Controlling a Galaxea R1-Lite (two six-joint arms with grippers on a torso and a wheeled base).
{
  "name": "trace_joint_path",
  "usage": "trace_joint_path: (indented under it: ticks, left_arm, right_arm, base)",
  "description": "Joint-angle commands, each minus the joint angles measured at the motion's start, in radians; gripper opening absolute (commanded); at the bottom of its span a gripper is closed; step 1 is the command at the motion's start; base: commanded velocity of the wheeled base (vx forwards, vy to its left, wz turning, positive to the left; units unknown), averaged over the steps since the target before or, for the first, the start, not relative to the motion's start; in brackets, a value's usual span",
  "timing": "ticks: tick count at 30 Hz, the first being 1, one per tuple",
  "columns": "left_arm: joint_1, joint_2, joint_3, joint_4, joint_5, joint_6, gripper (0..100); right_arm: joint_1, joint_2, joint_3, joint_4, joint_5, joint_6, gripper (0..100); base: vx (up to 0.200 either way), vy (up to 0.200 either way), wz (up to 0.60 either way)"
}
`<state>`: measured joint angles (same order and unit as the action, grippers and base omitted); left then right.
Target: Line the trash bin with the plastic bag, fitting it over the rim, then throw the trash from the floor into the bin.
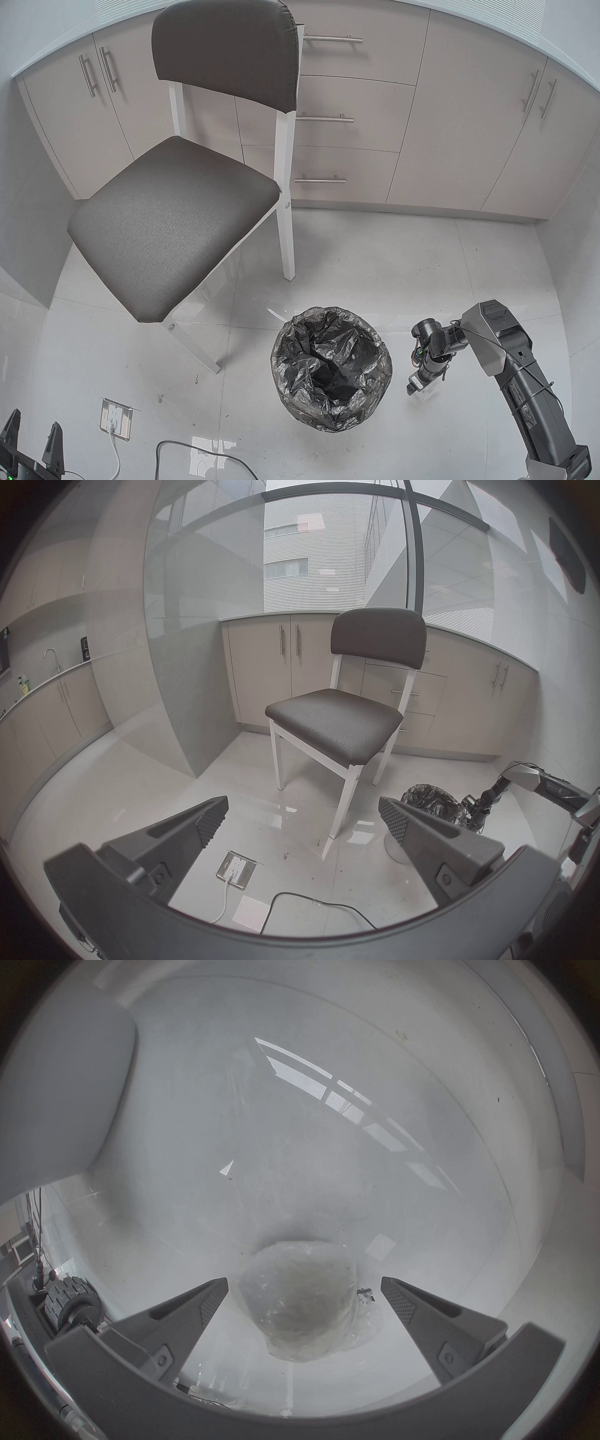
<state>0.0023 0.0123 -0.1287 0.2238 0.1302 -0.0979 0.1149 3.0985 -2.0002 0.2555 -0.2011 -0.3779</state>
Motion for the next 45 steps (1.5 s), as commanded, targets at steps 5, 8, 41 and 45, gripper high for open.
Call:
trace_joint_path:
  ticks: [5, 8, 41, 45]
  left_arm:
    - [0.001, -0.009, 0.0, 0.0, 0.0, 0.0, 100]
    - [0.001, -0.009, 0.0, 0.0, 0.0, -0.002, 100]
    - [0.001, -0.009, 0.0, 0.0, 0.0, -0.026, 100]
    - [0.001, -0.009, 0.001, -0.001, 0.009, -0.022, 100]
  right_arm:
    - [-0.006, 0.001, 0.0, 0.004, -0.003, -0.003, 100]
    - [-0.004, 0.001, 0.0, 0.004, -0.004, -0.003, 100]
    - [0.002, 0.001, 0.0, 0.01, 0.0, 0.004, 0]
    - [0.0, 0.001, 0.0, 0.005, -0.001, 0.025, 0]
  base:
    - [0.0, 0.0, 0.0]
    - [0.0, 0.0, 0.0]
    - [0.0, 0.0, 0.0]
    - [0.0, 0.0, 0.0]
